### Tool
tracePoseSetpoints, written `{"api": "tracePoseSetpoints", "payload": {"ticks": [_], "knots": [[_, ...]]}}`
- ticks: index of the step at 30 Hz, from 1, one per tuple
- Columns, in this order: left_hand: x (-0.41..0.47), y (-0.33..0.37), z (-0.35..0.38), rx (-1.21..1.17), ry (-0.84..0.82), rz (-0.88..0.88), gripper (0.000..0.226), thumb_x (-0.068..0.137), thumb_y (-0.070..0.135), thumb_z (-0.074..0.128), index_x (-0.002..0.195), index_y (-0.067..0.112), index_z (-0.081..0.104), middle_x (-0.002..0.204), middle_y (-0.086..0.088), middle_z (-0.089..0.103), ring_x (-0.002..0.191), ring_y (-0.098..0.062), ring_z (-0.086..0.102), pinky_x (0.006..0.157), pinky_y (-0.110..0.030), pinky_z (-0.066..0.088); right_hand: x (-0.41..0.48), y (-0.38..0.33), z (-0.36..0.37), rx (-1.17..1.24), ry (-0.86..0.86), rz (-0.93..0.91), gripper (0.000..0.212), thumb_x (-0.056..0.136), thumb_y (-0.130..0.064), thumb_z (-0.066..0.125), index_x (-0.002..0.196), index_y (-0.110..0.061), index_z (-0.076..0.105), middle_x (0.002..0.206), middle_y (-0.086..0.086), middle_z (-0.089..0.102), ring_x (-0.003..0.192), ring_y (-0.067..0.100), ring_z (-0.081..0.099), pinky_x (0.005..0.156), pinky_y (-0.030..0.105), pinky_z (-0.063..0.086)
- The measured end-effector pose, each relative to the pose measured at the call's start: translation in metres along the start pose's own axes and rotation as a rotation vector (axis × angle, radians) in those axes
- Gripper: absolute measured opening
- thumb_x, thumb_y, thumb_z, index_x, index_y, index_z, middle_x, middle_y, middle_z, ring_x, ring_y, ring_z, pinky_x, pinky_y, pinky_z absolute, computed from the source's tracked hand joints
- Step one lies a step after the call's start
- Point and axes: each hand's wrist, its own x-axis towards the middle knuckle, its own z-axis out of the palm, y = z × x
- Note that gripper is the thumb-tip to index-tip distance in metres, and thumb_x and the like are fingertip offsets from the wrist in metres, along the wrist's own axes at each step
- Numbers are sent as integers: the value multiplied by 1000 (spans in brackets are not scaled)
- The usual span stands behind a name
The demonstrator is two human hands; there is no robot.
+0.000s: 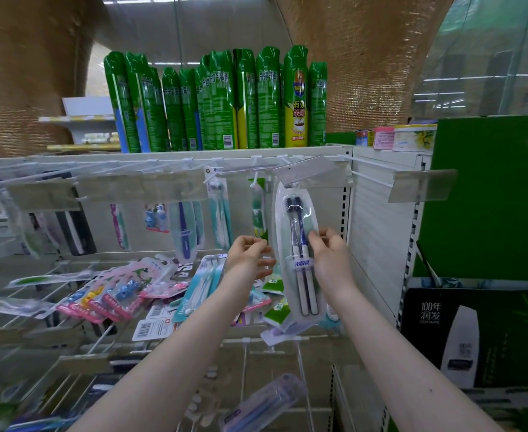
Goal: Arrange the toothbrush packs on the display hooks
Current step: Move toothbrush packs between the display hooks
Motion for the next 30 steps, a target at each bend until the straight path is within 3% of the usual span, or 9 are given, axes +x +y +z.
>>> {"api": "tracePoseSetpoints", "payload": {"ticks": [4,8,12,15,20,23,26,30], "knots": [[12,-3,1,0,6,15,4,95,11,51,93,8,51,92,-11,62,70,-23,62,67,-35,55,15,9,7,42,2,-22,16,98,-18,45,83,-13,50,69,6,51,63,19,46,58,32,40],[23,-4,1,-7,-15,20,4,96,11,50,97,7,51,92,-9,61,69,-20,62,57,-27,56,34,10,13,3,14,54,9,97,-16,43,99,-13,51,72,1,56,53,10,49,47,22,42],[39,-6,0,-27,-33,45,7,95,10,50,100,6,50,92,-8,61,68,-17,63,50,-20,53,55,17,21,-22,6,63,14,97,-15,44,104,-14,55,81,3,62,61,16,54,56,29,46],[52,-8,-1,-17,-38,52,3,95,11,51,97,9,51,92,-7,62,65,-15,63,55,-23,54,66,27,24,-12,0,10,16,96,-10,44,107,-12,55,82,7,60,66,20,49,58,31,44],[73,-8,1,-11,-22,35,4,95,12,51,90,13,51,96,-8,62,69,-18,65,62,-28,56,93,36,31,-79,43,29,23,97,-7,41,118,-12,51,94,7,59,57,10,44,48,17,38],[81,-8,0,-12,-23,28,5,94,10,52,90,13,51,97,-10,62,72,-20,64,68,-33,55,105,40,34,-84,55,44,27,98,-9,43,123,-14,50,107,8,60,64,9,50,55,18,40],[87,-9,-2,-3,-22,31,5,93,9,52,89,13,51,101,-12,62,73,-21,64,72,-36,55,112,45,36,-87,59,58,25,97,-9,45,121,-15,52,110,5,60,81,13,59,66,21,49],[90,-14,-5,7,-35,18,4,94,10,52,91,12,51,101,-11,61,71,-19,64,75,-39,55,113,52,37,-94,58,34,19,97,-9,47,113,-16,53,103,3,63,76,4,59,57,14,43]]}}
